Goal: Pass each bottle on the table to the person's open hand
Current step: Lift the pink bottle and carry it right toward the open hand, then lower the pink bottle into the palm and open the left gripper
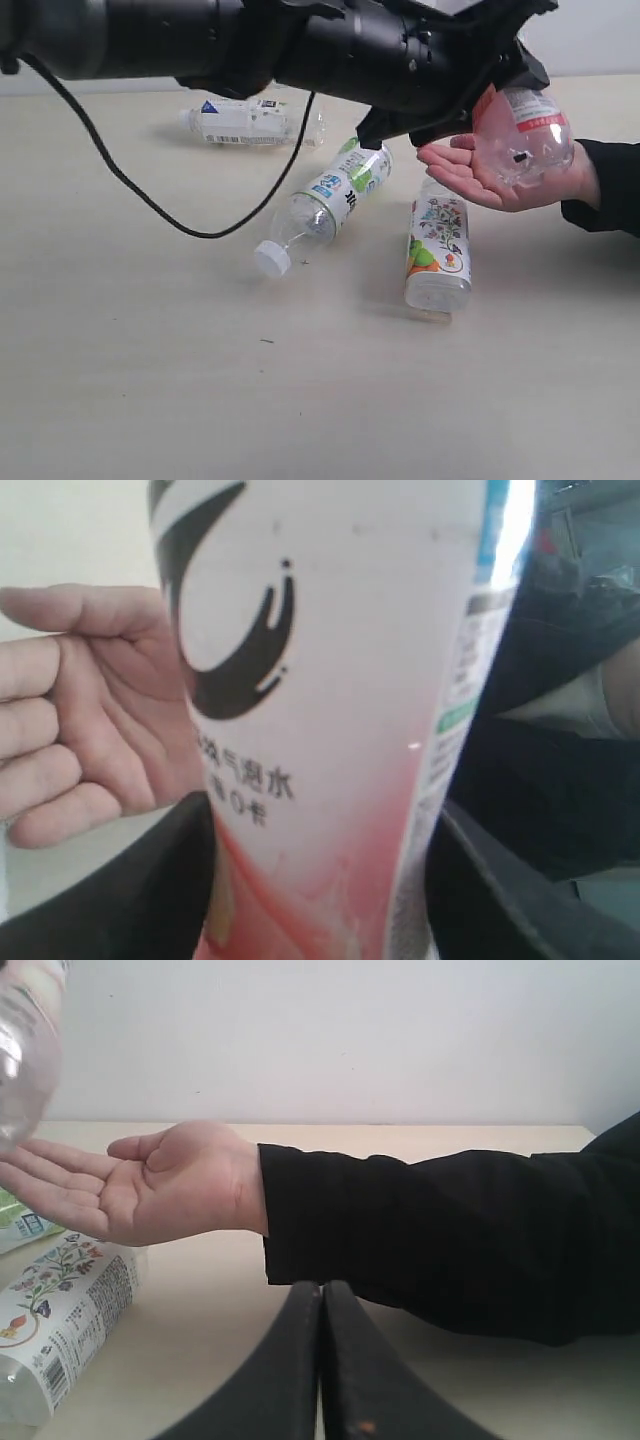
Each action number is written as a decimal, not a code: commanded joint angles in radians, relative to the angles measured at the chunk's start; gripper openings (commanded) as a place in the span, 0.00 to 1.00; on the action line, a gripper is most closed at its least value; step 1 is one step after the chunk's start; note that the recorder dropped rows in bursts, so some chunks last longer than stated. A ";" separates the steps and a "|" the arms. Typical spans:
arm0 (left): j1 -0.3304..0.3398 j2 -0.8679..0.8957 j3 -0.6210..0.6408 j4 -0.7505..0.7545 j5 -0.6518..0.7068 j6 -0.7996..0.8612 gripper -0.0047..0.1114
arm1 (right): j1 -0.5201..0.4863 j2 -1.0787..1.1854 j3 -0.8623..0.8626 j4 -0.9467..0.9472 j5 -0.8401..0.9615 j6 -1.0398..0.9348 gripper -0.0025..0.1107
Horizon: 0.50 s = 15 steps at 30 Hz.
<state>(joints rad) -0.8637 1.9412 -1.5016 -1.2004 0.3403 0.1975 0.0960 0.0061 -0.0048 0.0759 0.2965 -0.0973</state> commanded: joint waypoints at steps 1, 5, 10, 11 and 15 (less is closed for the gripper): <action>-0.016 0.086 -0.055 0.037 -0.020 -0.064 0.04 | -0.003 -0.006 0.005 -0.003 -0.011 -0.002 0.02; -0.017 0.127 -0.123 0.250 0.056 -0.151 0.04 | -0.003 -0.006 0.005 -0.003 -0.011 -0.002 0.02; -0.015 0.127 -0.335 1.022 0.347 -0.678 0.04 | -0.003 -0.006 0.005 -0.003 -0.011 -0.002 0.02; -0.019 0.127 -0.361 1.126 0.408 -0.761 0.04 | -0.003 -0.006 0.005 -0.003 -0.011 -0.002 0.02; -0.048 0.129 -0.445 1.427 0.630 -0.969 0.04 | -0.003 -0.006 0.005 -0.003 -0.011 -0.002 0.02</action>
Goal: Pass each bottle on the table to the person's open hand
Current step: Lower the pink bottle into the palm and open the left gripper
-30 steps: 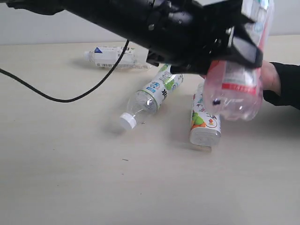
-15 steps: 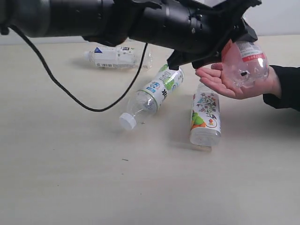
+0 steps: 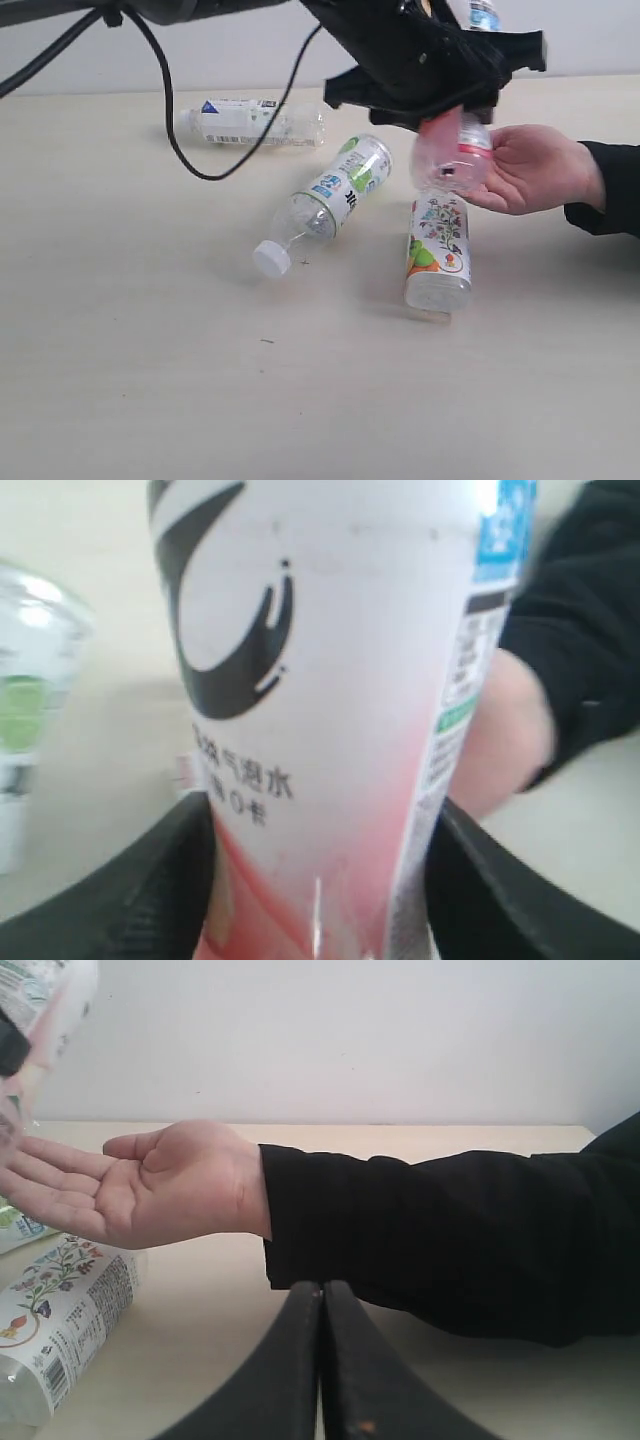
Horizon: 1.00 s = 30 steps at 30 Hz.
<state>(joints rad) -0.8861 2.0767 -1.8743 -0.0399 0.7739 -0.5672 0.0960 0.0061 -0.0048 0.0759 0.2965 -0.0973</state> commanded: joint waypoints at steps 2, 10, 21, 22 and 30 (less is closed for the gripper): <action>-0.035 -0.006 -0.090 0.246 0.204 -0.211 0.04 | -0.003 -0.006 0.005 -0.003 -0.011 -0.002 0.02; -0.054 0.012 -0.105 -0.052 0.161 -0.208 0.04 | -0.003 -0.006 0.005 -0.003 -0.011 -0.002 0.02; -0.045 0.109 -0.105 -0.358 -0.017 -0.136 0.04 | -0.003 -0.006 0.005 -0.003 -0.011 -0.002 0.02; -0.039 0.116 -0.105 -0.360 -0.015 -0.136 0.04 | -0.003 -0.006 0.005 -0.003 -0.011 -0.002 0.02; -0.011 0.163 -0.105 -0.396 -0.007 -0.102 0.04 | -0.003 -0.006 0.005 -0.003 -0.011 -0.002 0.02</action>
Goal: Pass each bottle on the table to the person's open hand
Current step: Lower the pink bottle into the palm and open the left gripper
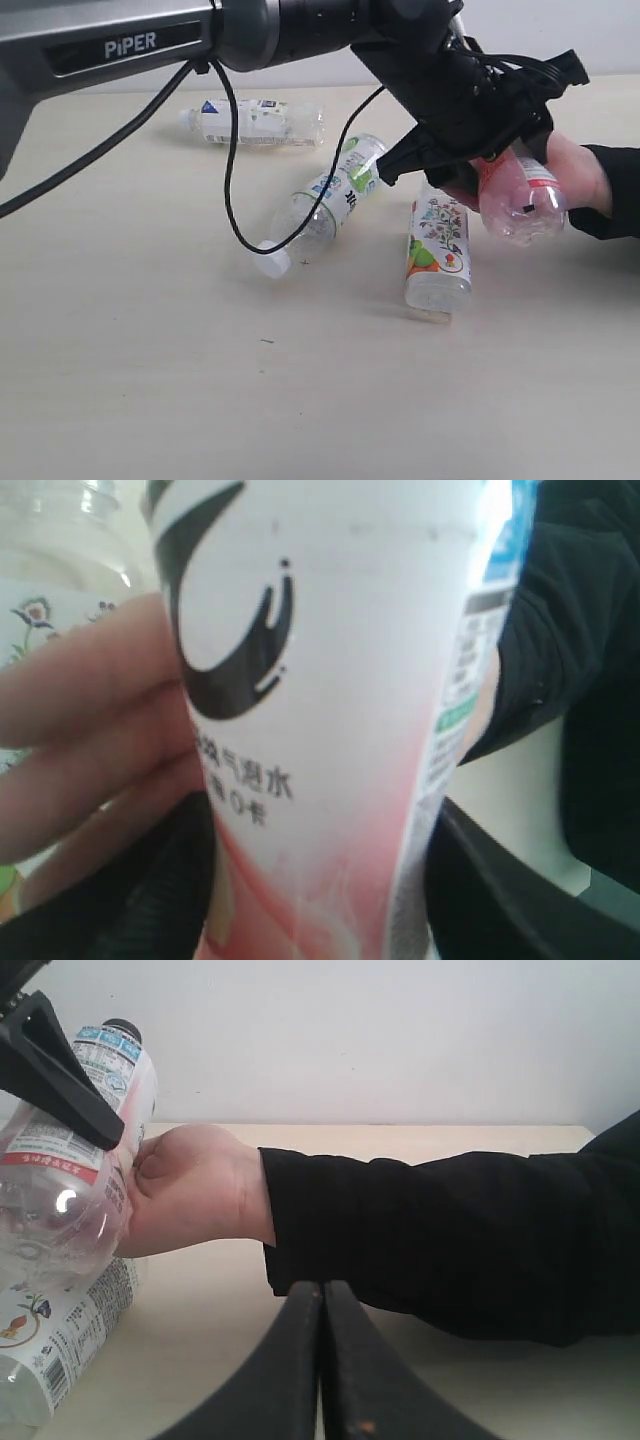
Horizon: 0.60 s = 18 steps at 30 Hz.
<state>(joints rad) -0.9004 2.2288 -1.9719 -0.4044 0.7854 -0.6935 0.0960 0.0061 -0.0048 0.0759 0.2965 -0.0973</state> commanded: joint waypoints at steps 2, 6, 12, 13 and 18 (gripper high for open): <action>0.004 0.015 -0.007 -0.053 -0.024 0.036 0.04 | -0.003 -0.006 0.005 -0.003 -0.011 -0.002 0.02; 0.004 0.017 -0.007 -0.059 -0.027 0.044 0.04 | -0.003 -0.006 0.005 -0.003 -0.011 -0.002 0.02; 0.004 0.017 -0.007 -0.069 -0.024 0.046 0.17 | -0.003 -0.006 0.005 -0.003 -0.011 -0.002 0.02; 0.004 0.017 -0.007 -0.069 -0.024 0.046 0.22 | -0.003 -0.006 0.005 -0.003 -0.011 -0.002 0.02; 0.004 0.017 -0.007 -0.069 -0.024 0.062 0.50 | -0.003 -0.006 0.005 -0.003 -0.011 -0.002 0.02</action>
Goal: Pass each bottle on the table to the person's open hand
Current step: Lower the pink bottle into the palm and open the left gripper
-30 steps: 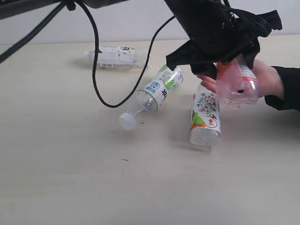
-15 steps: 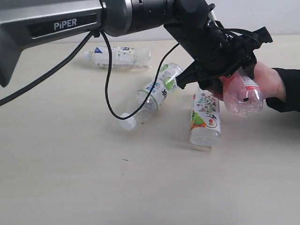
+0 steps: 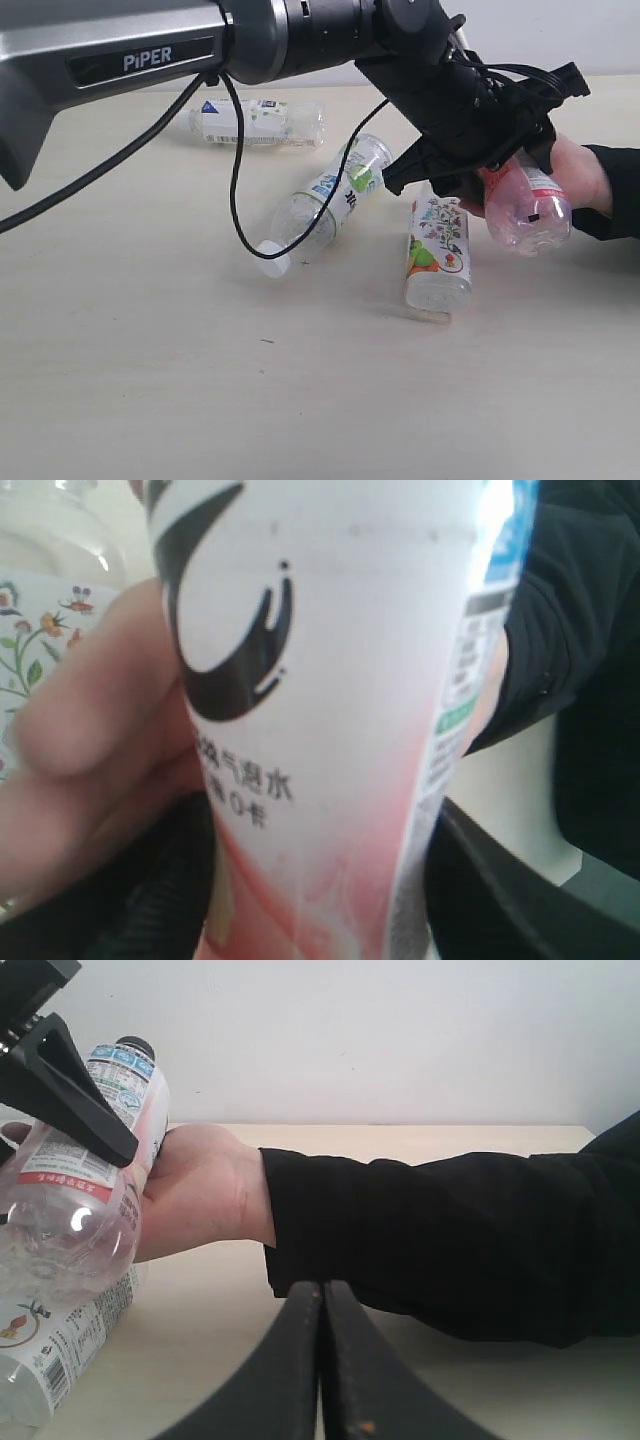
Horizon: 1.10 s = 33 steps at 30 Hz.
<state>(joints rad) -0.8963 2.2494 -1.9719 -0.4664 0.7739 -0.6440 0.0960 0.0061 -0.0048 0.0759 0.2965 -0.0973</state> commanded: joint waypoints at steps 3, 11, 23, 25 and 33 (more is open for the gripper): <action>-0.001 -0.004 -0.007 -0.006 -0.013 0.015 0.58 | -0.003 -0.006 0.005 -0.003 -0.011 -0.002 0.02; -0.001 -0.004 -0.007 -0.004 -0.015 0.040 0.70 | -0.003 -0.006 0.005 -0.003 -0.011 -0.002 0.02; -0.001 -0.032 -0.007 -0.010 -0.006 0.100 0.79 | -0.003 -0.006 0.005 -0.003 -0.011 -0.002 0.02; -0.001 -0.051 -0.007 -0.010 -0.001 0.114 0.79 | -0.003 -0.006 0.005 -0.003 -0.011 -0.002 0.02; 0.001 -0.108 -0.007 0.039 0.080 0.113 0.79 | -0.003 -0.006 0.005 -0.003 -0.011 -0.002 0.02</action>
<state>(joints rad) -0.8963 2.1710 -1.9719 -0.4621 0.8189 -0.5383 0.0960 0.0061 -0.0048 0.0759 0.2965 -0.0973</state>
